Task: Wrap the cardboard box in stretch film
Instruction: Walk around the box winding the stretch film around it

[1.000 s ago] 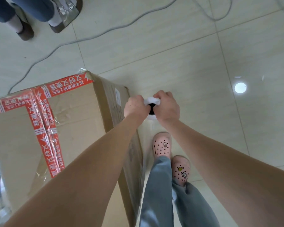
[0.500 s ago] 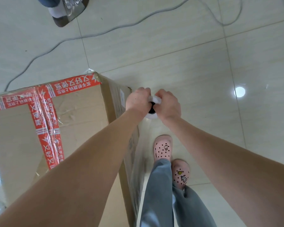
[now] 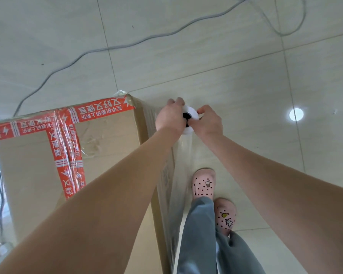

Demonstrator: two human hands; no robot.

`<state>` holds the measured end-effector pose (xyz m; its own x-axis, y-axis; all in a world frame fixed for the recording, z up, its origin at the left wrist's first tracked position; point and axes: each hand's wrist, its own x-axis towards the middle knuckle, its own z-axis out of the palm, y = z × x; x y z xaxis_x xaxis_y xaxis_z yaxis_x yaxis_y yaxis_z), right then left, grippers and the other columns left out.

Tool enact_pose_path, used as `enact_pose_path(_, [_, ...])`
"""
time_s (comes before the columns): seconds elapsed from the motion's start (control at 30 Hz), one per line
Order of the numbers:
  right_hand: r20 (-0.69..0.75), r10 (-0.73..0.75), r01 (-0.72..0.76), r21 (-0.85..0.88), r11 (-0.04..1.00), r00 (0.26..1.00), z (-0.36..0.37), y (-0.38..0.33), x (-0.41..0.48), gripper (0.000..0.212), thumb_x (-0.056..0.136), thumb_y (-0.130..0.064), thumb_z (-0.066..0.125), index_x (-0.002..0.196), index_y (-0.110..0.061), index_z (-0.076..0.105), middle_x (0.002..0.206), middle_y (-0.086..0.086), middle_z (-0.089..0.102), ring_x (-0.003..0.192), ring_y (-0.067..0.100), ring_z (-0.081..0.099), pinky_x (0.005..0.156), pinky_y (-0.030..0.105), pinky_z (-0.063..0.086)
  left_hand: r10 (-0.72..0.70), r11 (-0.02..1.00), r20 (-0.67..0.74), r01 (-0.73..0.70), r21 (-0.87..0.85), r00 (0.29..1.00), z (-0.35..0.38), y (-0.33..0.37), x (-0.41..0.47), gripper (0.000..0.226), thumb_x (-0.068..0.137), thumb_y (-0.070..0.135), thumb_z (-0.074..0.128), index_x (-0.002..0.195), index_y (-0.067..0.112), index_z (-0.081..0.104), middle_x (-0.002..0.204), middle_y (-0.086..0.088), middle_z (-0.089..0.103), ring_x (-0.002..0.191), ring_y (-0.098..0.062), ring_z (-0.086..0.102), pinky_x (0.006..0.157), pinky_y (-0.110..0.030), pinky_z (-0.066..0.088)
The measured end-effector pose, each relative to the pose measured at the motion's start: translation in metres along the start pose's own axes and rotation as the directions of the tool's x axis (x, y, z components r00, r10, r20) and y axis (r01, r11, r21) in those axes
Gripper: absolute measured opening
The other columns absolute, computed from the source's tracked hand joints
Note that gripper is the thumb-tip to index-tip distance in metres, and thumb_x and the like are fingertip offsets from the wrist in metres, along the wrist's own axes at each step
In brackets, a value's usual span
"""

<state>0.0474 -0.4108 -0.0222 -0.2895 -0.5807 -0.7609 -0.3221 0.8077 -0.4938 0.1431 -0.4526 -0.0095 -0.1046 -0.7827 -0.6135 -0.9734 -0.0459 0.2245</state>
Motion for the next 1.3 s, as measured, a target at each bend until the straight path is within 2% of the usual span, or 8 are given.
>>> enact_pose_path(0.17, [0.002, -0.061, 0.061, -0.106, 0.992, 0.998, -0.003, -0.005, 0.006, 0.031, 0.082, -0.023, 0.062, 0.112, -0.024, 0.056, 0.102, 0.0, 0.063, 0.086, 0.021, 0.061, 0.069, 0.027, 0.043, 0.082, 0.977, 0.055, -0.091, 0.192, 0.995, -0.009, 0.007, 0.017, 0.028, 0.085, 0.009, 0.051, 0.113, 0.013, 0.056, 0.111, -0.007, 0.054, 0.094, -0.028, 0.06, 0.065, -0.034, 0.046])
enact_pose_path(0.37, [-0.084, -0.198, 0.187, -0.117, 0.975, 0.977, 0.002, -0.026, 0.018, 0.026, 0.083, -0.01, 0.055, 0.105, -0.023, 0.061, 0.108, -0.001, 0.06, 0.092, 0.02, 0.059, 0.07, 0.028, 0.043, -0.174, 0.963, 0.012, 0.172, -0.206, 0.985, -0.015, -0.005, 0.02, 0.008, 0.084, 0.012, 0.055, 0.092, 0.012, 0.055, 0.076, -0.001, 0.055, 0.074, -0.023, 0.057, 0.057, -0.027, 0.042])
enact_pose_path(0.5, [-0.042, -0.086, 0.083, -0.072, 0.994, 0.995, 0.006, -0.036, 0.021, 0.027, 0.083, -0.016, 0.061, 0.109, -0.02, 0.054, 0.097, 0.0, 0.058, 0.085, 0.022, 0.059, 0.068, 0.029, 0.044, -0.277, 0.909, 0.033, 0.273, -0.314, 0.96, -0.025, -0.014, 0.024, 0.018, 0.085, 0.015, 0.059, 0.101, 0.007, 0.058, 0.088, -0.005, 0.059, 0.079, -0.023, 0.056, 0.064, -0.029, 0.043])
enact_pose_path(0.63, [-0.056, -0.043, 0.04, -0.053, 0.998, 0.997, 0.004, -0.037, 0.022, 0.021, 0.082, -0.012, 0.058, 0.1, -0.022, 0.055, 0.09, 0.0, 0.059, 0.085, 0.026, 0.062, 0.067, 0.03, 0.047, -0.226, 0.945, 0.119, 0.247, -0.216, 0.967, -0.03, -0.012, 0.024, 0.028, 0.086, 0.016, 0.06, 0.112, 0.005, 0.054, 0.106, -0.01, 0.06, 0.087, -0.025, 0.055, 0.069, -0.031, 0.044])
enact_pose_path(0.83, [-0.002, -0.033, 0.032, -0.057, 0.998, 0.999, 0.0, -0.041, 0.027, 0.018, 0.084, -0.019, 0.059, 0.101, -0.022, 0.055, 0.094, 0.002, 0.064, 0.083, 0.024, 0.062, 0.061, 0.027, 0.041, -0.007, 0.999, 0.112, 0.001, 0.052, 0.994, -0.032, 0.004, 0.031, 0.044, 0.09, 0.013, 0.054, 0.133, 0.019, 0.046, 0.124, -0.007, 0.049, 0.107, -0.029, 0.058, 0.073, -0.035, 0.046])
enact_pose_path(1.03, [0.04, -0.062, 0.068, -0.181, 0.981, 0.997, 0.001, -0.046, 0.036, 0.025, 0.085, -0.022, 0.059, 0.108, -0.019, 0.053, 0.107, 0.005, 0.06, 0.088, 0.025, 0.057, 0.066, 0.028, 0.036, 0.039, 0.949, 0.168, -0.089, 0.304, 0.985, -0.04, 0.009, 0.047, 0.033, 0.088, 0.008, 0.051, 0.118, 0.018, 0.057, 0.113, -0.006, 0.056, 0.101, -0.028, 0.061, 0.069, -0.031, 0.045])
enact_pose_path(1.17, [0.076, -0.136, 0.153, -0.294, 0.944, 0.988, -0.002, -0.064, 0.045, 0.02, 0.084, -0.019, 0.056, 0.104, -0.021, 0.056, 0.107, 0.006, 0.059, 0.093, 0.028, 0.059, 0.07, 0.03, 0.039, 0.011, 0.956, 0.14, -0.052, 0.288, 0.99, -0.051, 0.006, 0.057, 0.025, 0.087, 0.007, 0.05, 0.109, 0.014, 0.059, 0.106, -0.008, 0.06, 0.095, -0.029, 0.062, 0.067, -0.031, 0.045])
enact_pose_path(1.3, [0.107, -0.208, 0.233, -0.353, 0.906, 0.972, -0.006, -0.085, 0.056, 0.024, 0.084, -0.018, 0.056, 0.107, -0.021, 0.058, 0.105, 0.005, 0.06, 0.09, 0.027, 0.06, 0.068, 0.03, 0.041, -0.07, 0.991, 0.089, 0.059, 0.121, 0.994, -0.064, 0.002, 0.066, 0.027, 0.086, 0.006, 0.049, 0.108, 0.013, 0.063, 0.102, -0.01, 0.063, 0.092, -0.031, 0.063, 0.063, -0.031, 0.044])
